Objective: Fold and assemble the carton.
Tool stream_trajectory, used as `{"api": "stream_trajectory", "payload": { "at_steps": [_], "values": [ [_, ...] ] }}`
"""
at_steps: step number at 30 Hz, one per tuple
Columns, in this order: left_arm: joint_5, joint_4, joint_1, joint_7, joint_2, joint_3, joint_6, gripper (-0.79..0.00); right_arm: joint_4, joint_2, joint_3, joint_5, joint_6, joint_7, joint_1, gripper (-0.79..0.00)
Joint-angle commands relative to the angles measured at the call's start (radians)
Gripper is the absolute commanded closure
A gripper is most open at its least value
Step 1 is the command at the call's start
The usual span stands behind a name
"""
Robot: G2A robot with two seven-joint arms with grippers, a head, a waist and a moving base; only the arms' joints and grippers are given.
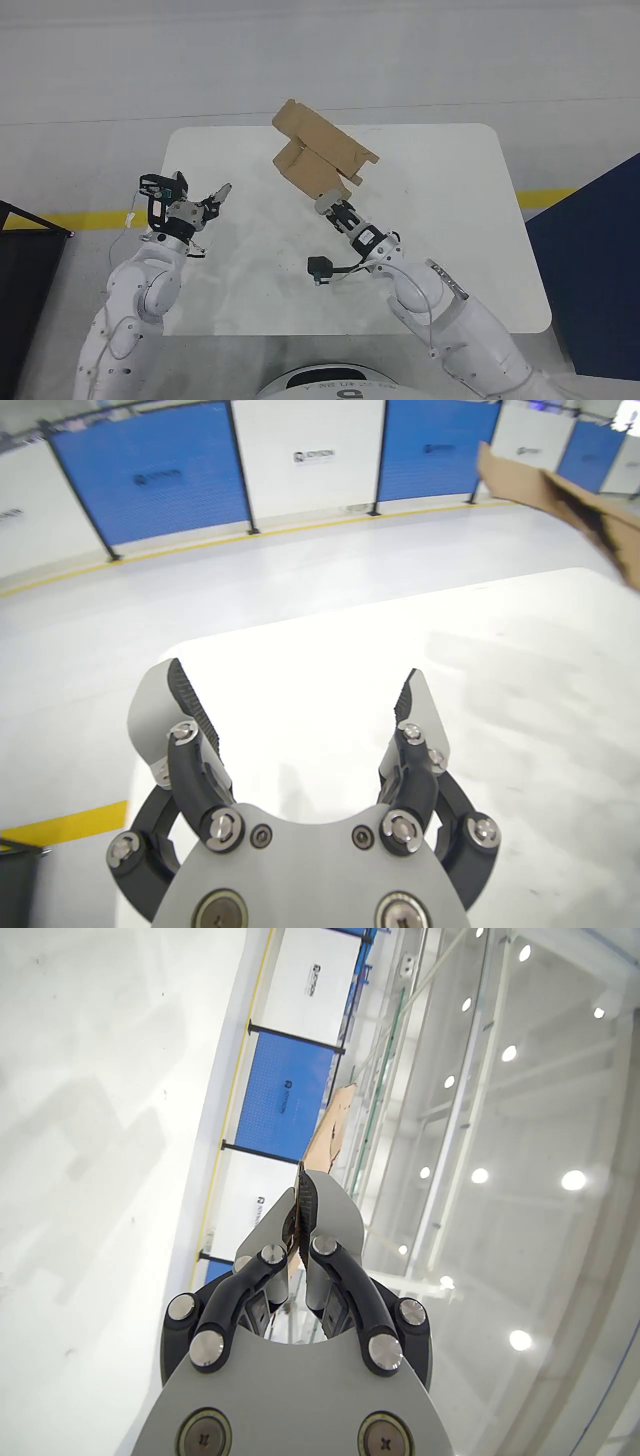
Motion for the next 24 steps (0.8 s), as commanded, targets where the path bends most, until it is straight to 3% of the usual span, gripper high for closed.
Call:
{"api": "stream_trajectory", "payload": {
  "at_steps": [1,4,7,14,16,19,21,22,24],
  "values": [
    [-0.176,0.022,-0.028,-0.094,0.001,0.019,-0.152,-0.785,-0.008,0.026,-0.052,0.004,-0.032,-0.004,0.064,0.0],
    [-0.477,0.062,-0.07,-0.265,0.005,0.038,-0.302,-0.785,-0.021,0.067,-0.142,0.004,-0.076,0.018,0.149,0.0],
    [-0.661,0.08,-0.114,-0.387,0.014,0.013,-0.329,-0.785,-0.036,0.096,-0.214,0.004,-0.127,0.074,0.206,0.0],
    [-0.653,0.076,-0.125,-0.399,0.018,-0.006,-0.319,-0.785,-0.036,0.096,-0.214,0.004,-0.127,0.074,0.206,0.0],
    [-0.762,0.092,-0.113,-0.388,0.012,0.019,-0.277,-0.785,-0.037,0.096,-0.213,0.007,-0.122,0.073,0.204,0.0],
    [-1.073,0.143,-0.125,-0.483,0.006,0.058,-0.158,-0.785,-0.032,0.095,-0.205,0.004,-0.079,0.054,0.197,0.0],
    [-1.358,0.187,-0.146,-0.599,0.002,0.073,-0.063,-0.637,-0.034,0.097,-0.2,0.004,-0.065,0.047,0.195,0.0],
    [-1.478,0.214,-0.156,-0.656,0.001,0.073,-0.022,-0.606,-0.035,0.098,-0.197,0.004,-0.06,0.046,0.193,0.0],
    [-1.638,0.26,-0.177,-0.755,0.0,0.068,0.026,-0.64,-0.037,0.1,-0.191,0.004,-0.049,0.049,0.186,0.0]
  ]
}}
